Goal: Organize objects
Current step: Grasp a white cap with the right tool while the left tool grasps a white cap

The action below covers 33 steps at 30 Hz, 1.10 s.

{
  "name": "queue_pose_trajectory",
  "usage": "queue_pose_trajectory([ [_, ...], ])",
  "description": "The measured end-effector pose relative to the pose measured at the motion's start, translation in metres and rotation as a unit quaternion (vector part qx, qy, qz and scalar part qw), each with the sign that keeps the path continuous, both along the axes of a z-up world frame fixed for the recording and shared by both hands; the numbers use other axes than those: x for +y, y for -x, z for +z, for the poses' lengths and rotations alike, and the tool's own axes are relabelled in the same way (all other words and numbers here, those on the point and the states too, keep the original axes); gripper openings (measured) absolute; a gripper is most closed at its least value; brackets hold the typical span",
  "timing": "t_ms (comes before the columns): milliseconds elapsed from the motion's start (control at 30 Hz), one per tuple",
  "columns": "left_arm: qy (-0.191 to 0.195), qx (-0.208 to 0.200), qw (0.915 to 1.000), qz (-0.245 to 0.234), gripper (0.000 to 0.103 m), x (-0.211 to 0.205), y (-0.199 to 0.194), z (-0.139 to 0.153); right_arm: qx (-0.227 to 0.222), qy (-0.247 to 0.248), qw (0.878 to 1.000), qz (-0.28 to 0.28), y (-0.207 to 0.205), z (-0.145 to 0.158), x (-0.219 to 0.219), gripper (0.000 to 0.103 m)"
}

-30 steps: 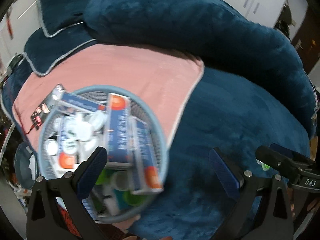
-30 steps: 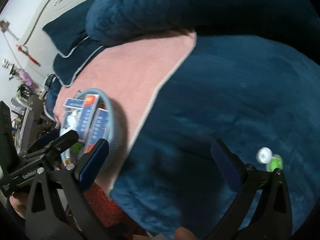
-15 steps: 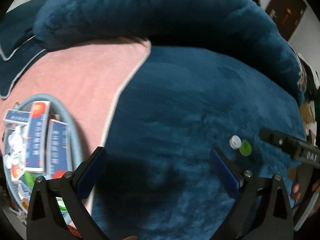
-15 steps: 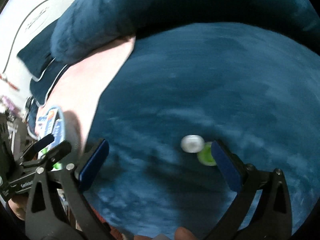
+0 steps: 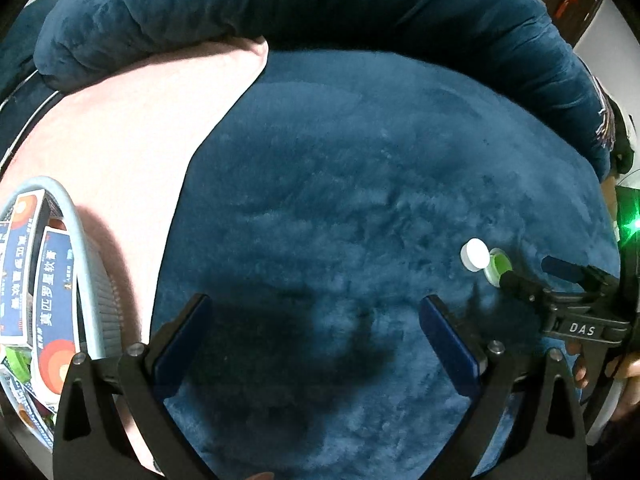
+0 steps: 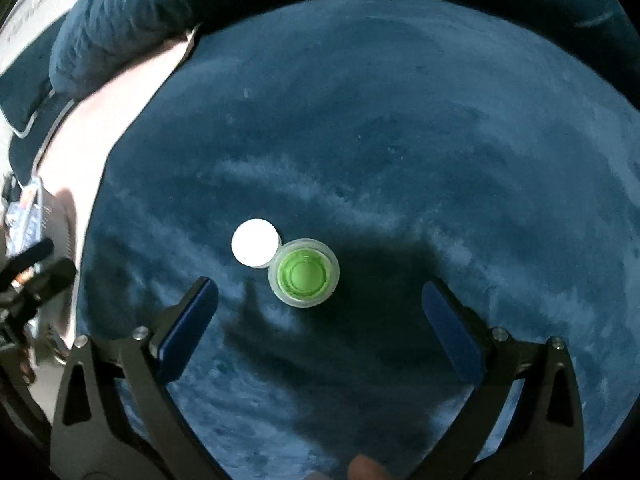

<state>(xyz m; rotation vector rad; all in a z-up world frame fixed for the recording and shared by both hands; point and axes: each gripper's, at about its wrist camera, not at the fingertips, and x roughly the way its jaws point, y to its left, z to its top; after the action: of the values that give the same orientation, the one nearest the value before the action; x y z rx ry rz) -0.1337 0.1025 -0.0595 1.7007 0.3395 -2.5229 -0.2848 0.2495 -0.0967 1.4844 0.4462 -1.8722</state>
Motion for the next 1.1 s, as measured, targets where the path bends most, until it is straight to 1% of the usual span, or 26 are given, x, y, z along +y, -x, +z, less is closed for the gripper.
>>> queue_pose_trajectory([
  [67, -0.001, -0.004, 1.0000, -0.001, 0.102, -0.001, 0.000, -0.003, 0.005, -0.019, 1.000, 0.002, 0.002, -0.005, 0.001, 0.102],
  [167, -0.003, -0.005, 1.0000, -0.001, 0.102, -0.002, -0.001, -0.005, -0.004, -0.019, 1.000, -0.005, 0.007, -0.009, 0.007, 0.102],
  [267, -0.006, -0.005, 1.0000, 0.000, 0.102, -0.004, -0.002, -0.005, -0.019, 0.017, 0.999, -0.027, 0.010, 0.002, 0.018, 0.102],
  [367, -0.009, -0.008, 0.9999, 0.003, 0.102, -0.005, -0.001, -0.008, -0.016, 0.029, 0.998, -0.050, 0.014, 0.007, 0.028, 0.103],
  [433, -0.010, -0.012, 0.9999, 0.002, 0.102, -0.005, -0.002, -0.009, -0.007, 0.010, 0.999, -0.053, 0.013, 0.001, 0.032, 0.103],
  [467, -0.011, -0.012, 0.9999, 0.002, 0.102, -0.005, -0.002, -0.010, -0.005, -0.007, 0.999, -0.048, 0.013, -0.006, 0.032, 0.103],
  [533, -0.013, -0.012, 0.9998, 0.003, 0.102, -0.007, -0.003, -0.010, 0.005, -0.060, 0.998, -0.007, -0.001, -0.020, 0.029, 0.102],
  [600, -0.016, -0.012, 0.9998, 0.007, 0.102, -0.008, -0.004, -0.012, 0.032, -0.099, 0.994, 0.032, -0.015, -0.027, 0.028, 0.102],
  [667, -0.018, -0.015, 0.9997, 0.009, 0.102, -0.009, -0.005, -0.014, 0.037, -0.090, 0.994, 0.044, -0.020, -0.022, 0.030, 0.102],
  [700, -0.018, -0.017, 0.9997, 0.007, 0.102, -0.008, -0.005, -0.015, 0.037, -0.072, 0.996, 0.038, -0.020, -0.015, 0.033, 0.102],
  [767, -0.018, -0.019, 0.9997, 0.001, 0.102, -0.006, -0.005, -0.017, 0.044, -0.034, 0.998, 0.016, -0.015, -0.002, 0.038, 0.102],
  [800, -0.016, -0.019, 0.9997, -0.002, 0.102, -0.004, -0.004, -0.017, 0.050, -0.016, 0.999, -0.004, -0.009, 0.004, 0.041, 0.103],
  [867, -0.012, -0.017, 0.9998, -0.007, 0.102, -0.003, -0.005, -0.015, 0.058, 0.000, 0.998, -0.029, -0.002, 0.008, 0.043, 0.103],
  [900, -0.011, -0.016, 0.9998, -0.006, 0.102, -0.004, -0.005, -0.015, 0.067, -0.003, 0.997, -0.038, 0.002, 0.007, 0.042, 0.103],
  [967, -0.011, -0.017, 0.9998, 0.000, 0.102, -0.007, -0.005, -0.015, 0.067, -0.024, 0.997, -0.034, 0.005, -0.007, 0.039, 0.103],
  [1033, -0.012, -0.019, 0.9997, 0.004, 0.102, -0.008, -0.005, -0.017, 0.053, -0.064, 0.996, -0.013, 0.002, -0.028, 0.027, 0.103],
  [1100, -0.013, -0.019, 0.9997, 0.004, 0.102, -0.008, -0.006, -0.018, 0.048, -0.088, 0.995, 0.012, -0.012, -0.035, 0.029, 0.103],
])
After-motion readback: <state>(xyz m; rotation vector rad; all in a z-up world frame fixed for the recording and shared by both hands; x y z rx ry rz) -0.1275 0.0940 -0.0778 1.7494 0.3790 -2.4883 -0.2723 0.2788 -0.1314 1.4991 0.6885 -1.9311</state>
